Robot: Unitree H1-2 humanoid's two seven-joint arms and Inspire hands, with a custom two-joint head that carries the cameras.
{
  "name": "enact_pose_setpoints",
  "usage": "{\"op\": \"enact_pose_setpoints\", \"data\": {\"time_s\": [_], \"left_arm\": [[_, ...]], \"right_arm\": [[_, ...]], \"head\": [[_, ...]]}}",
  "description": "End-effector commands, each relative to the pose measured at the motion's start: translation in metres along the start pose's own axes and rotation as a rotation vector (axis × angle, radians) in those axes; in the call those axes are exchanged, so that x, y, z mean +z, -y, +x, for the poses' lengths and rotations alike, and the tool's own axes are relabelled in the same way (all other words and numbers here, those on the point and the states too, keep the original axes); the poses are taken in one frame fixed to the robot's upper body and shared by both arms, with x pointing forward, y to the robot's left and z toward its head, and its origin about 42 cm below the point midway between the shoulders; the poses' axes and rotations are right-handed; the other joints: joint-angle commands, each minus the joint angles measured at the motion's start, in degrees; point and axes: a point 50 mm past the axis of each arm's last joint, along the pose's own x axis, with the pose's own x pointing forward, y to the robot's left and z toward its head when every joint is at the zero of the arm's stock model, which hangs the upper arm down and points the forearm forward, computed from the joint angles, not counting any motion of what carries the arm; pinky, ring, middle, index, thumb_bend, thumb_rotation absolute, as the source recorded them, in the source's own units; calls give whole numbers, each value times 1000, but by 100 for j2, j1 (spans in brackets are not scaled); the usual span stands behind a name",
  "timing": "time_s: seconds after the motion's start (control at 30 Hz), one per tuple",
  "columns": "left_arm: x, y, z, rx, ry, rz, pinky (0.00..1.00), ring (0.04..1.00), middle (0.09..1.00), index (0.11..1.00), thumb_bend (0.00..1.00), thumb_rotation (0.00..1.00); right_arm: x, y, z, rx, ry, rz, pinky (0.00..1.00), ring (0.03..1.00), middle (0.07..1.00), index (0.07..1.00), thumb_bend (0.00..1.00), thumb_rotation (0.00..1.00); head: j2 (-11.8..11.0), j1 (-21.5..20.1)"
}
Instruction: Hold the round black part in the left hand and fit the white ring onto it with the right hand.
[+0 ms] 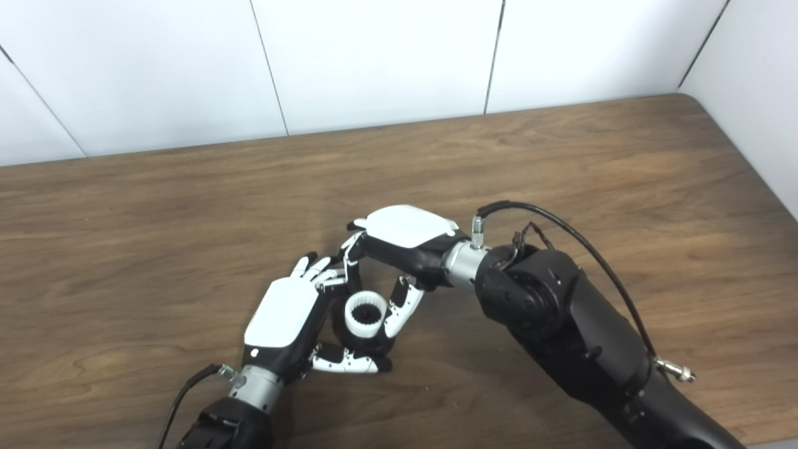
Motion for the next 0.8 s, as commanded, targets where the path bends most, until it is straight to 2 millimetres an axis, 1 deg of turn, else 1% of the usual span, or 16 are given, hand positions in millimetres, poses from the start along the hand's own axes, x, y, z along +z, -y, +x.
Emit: {"op": "enact_pose_setpoints", "data": {"time_s": [0.0, 0.17, 0.77], "left_arm": [[-7, 18, -7, -115, -52, 20, 1000, 918, 789, 482, 525, 55], [-6, 18, -7, -115, -50, 21, 1000, 917, 789, 482, 525, 55], [-5, 17, -7, -117, -50, 24, 1000, 917, 790, 482, 525, 55]], "right_arm": [[7, 11, -4, -53, 32, -35, 1000, 972, 834, 484, 525, 136], [9, 11, -4, -53, 31, -36, 1000, 971, 834, 484, 524, 135], [0, 6, -3, -45, 11, -37, 996, 966, 828, 483, 525, 136]], "head": [[4, -5], [15, -4], [50, -29]]}}
